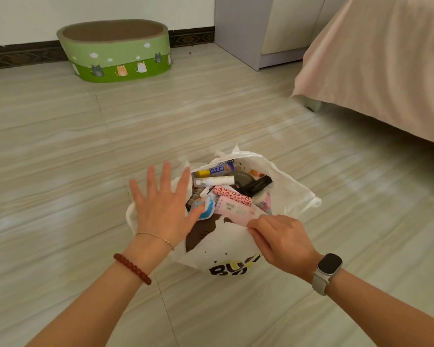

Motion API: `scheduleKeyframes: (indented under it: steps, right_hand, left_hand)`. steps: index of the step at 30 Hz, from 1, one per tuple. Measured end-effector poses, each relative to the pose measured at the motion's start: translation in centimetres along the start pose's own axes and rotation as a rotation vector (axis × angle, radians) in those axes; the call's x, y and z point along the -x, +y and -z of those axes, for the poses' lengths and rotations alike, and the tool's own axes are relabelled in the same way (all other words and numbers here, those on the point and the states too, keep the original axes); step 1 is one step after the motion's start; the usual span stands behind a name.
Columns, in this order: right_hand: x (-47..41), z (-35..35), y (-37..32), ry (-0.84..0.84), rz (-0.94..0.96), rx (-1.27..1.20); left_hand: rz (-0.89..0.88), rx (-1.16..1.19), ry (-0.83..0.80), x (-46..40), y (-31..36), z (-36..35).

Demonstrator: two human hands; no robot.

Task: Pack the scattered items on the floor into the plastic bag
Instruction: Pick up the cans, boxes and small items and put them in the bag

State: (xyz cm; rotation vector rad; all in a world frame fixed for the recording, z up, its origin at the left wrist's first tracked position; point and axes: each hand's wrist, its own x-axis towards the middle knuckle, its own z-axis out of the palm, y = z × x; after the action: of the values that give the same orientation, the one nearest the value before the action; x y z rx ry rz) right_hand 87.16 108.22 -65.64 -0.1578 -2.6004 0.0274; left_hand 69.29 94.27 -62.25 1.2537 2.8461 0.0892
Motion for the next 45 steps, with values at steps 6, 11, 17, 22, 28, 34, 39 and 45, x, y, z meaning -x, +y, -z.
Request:
scheduleKeyframes:
  steps: [6, 11, 17, 22, 28, 34, 39, 45]
  right_hand:
    - [-1.5, 0.6, -0.1, 0.087, -0.206, 0.026]
    - [-1.7, 3.5, -1.5, -0.113, -0.284, -0.09]
    - [-5.5, 11.7, -7.5, -0.736, -0.426, -0.148]
    - [-13.9, 22.1, -14.4, -0.825, -0.43, -0.255]
    - [-25.1, 34.6, -26.0, -0.945, -0.377, -0.415]
    - [-30.9, 42.1, -38.4, -1.114, -0.321, -0.586]
    - [-32.9, 44.0, -45.5, -1.186, -0.285, -0.675]
    - [-37.0, 40.8, -51.3, -1.298, -0.18, -0.629]
  left_hand:
    - [0.297, 0.568, -0.163, -0.2, -2.0, -0.2]
    - [0.347, 0.583, -0.054, 0.9, -2.1, 2.8]
    - [0.374, 0.403, -0.359, 7.5, -1.7, 10.7]
    - [0.438, 0.382, -0.301, 15.5, -4.8, 23.1]
    - [0.791, 0.508, -0.116, 26.7, -12.2, 41.0]
    - [1.064, 0.608, 0.042, 38.2, -19.4, 52.3]
    - [1.329, 0.723, 0.162, 45.6, -23.3, 55.3]
    - [1.537, 0.82, 0.221, 47.6, -27.6, 54.6]
